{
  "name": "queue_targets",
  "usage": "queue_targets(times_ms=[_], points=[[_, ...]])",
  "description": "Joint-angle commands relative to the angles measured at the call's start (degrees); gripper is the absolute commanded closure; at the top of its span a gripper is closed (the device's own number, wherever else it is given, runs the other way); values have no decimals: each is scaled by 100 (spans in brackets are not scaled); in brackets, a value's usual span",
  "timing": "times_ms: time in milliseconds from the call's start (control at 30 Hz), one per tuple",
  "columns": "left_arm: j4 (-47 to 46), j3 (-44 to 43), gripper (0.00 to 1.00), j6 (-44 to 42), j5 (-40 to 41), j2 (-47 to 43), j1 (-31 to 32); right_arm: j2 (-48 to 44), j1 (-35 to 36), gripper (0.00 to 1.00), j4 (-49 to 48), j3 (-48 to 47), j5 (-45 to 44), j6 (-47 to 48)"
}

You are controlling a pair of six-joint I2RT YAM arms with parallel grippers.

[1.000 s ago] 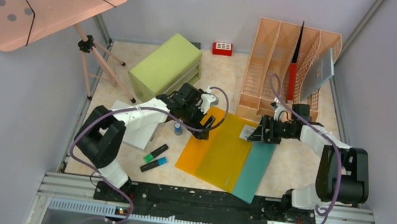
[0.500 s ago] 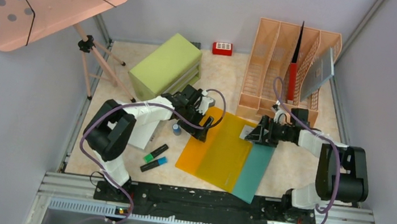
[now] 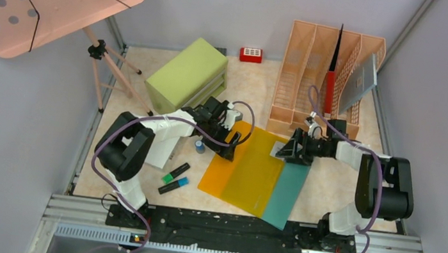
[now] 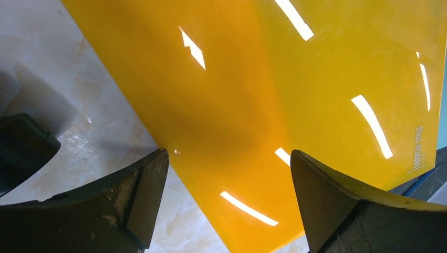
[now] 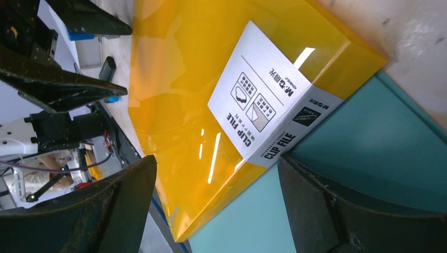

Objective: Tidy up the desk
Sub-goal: Pick up the folder from the center of the board.

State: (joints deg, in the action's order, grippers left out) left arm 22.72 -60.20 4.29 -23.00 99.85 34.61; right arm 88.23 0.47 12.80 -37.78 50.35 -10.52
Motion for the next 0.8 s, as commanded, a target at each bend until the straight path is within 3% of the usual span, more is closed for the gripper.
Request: queue_targets(times_ms=[0, 333, 767], points=[[-303, 238, 9, 36, -292, 79, 53, 430, -22, 16, 892, -563, -733, 416], [-385, 301, 9, 66, -213, 24, 59, 828, -23, 15, 1811, -1187, -1256, 721], [-495, 331, 9, 106, -370, 98, 120, 876, -23, 16, 823, -655, -370, 513]])
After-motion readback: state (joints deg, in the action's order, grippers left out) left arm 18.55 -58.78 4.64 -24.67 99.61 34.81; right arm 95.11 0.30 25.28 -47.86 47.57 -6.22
